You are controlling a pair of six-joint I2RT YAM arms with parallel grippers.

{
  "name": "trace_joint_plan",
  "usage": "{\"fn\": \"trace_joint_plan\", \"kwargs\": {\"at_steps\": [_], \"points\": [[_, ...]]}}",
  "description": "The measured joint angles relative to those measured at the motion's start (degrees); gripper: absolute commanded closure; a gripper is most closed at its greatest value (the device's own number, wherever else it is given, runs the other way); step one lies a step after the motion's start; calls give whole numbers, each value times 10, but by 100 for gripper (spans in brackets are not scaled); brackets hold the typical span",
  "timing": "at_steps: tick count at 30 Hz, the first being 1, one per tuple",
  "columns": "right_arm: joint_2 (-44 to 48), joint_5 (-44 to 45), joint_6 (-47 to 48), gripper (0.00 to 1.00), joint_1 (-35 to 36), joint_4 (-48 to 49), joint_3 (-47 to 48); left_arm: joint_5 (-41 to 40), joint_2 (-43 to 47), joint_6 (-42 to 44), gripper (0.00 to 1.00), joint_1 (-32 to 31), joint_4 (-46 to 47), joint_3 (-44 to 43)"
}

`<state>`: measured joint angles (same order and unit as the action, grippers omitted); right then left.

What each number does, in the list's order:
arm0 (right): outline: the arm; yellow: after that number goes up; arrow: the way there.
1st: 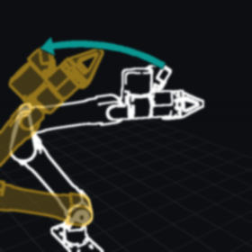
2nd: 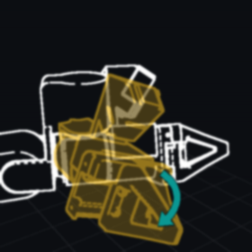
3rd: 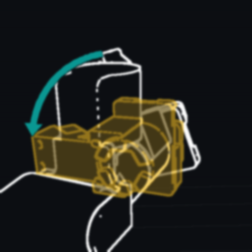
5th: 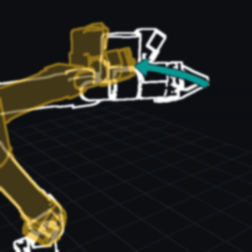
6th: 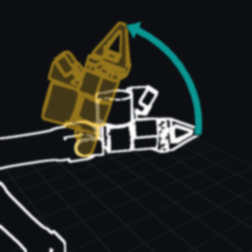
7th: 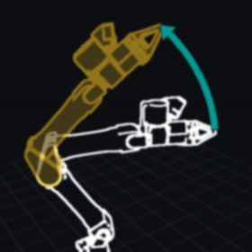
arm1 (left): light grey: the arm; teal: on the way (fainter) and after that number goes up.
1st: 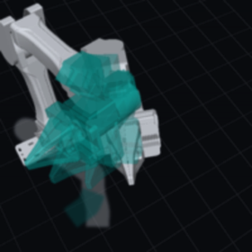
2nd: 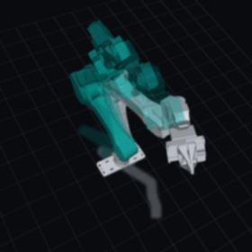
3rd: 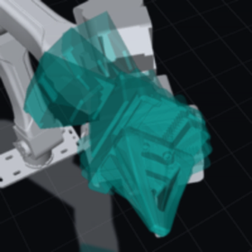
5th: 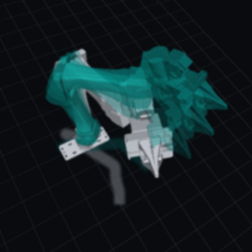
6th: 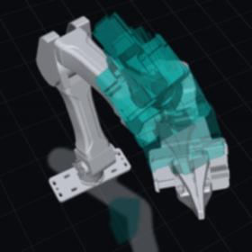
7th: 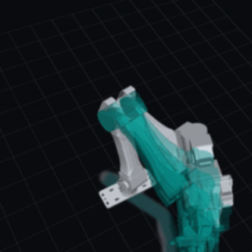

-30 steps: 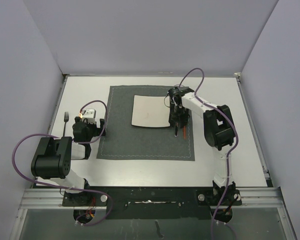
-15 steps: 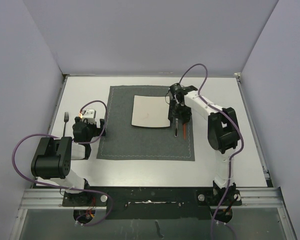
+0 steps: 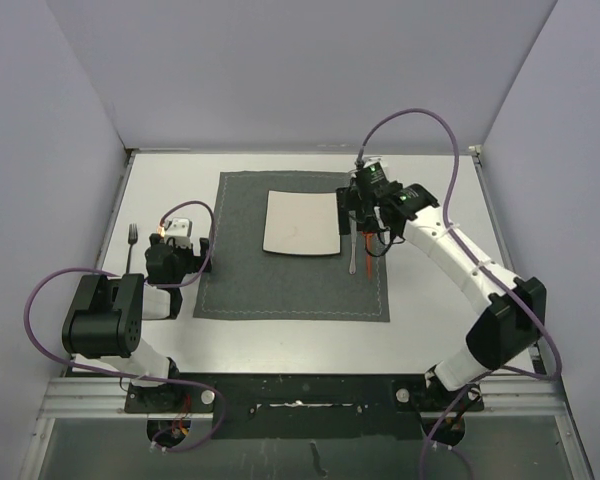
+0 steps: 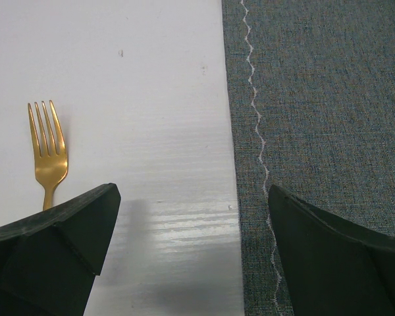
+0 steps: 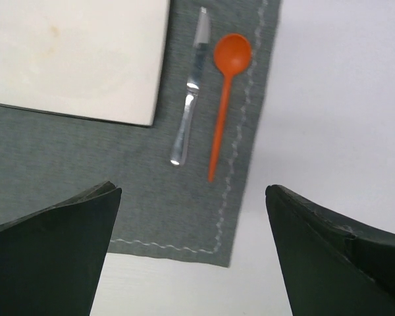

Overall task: Set the dinner table for one person
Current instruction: Adjust the knife on the napkin, then pick up the fork at the center of the board.

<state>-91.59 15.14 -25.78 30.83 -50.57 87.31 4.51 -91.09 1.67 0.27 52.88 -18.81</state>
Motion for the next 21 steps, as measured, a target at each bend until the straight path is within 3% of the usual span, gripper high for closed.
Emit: {"fn": "trace_joint_plan", "kwargs": {"at_steps": [6,13,21], "points": [[158,52,86,2,-2,57,-156,0,0,0,2,0,0,0],[388,103,217,2,-11,237,-331,0,0,0,2,0,0,0],[474,96,291,2,-70,405,-543,0,0,0,2,0,0,0]]}}
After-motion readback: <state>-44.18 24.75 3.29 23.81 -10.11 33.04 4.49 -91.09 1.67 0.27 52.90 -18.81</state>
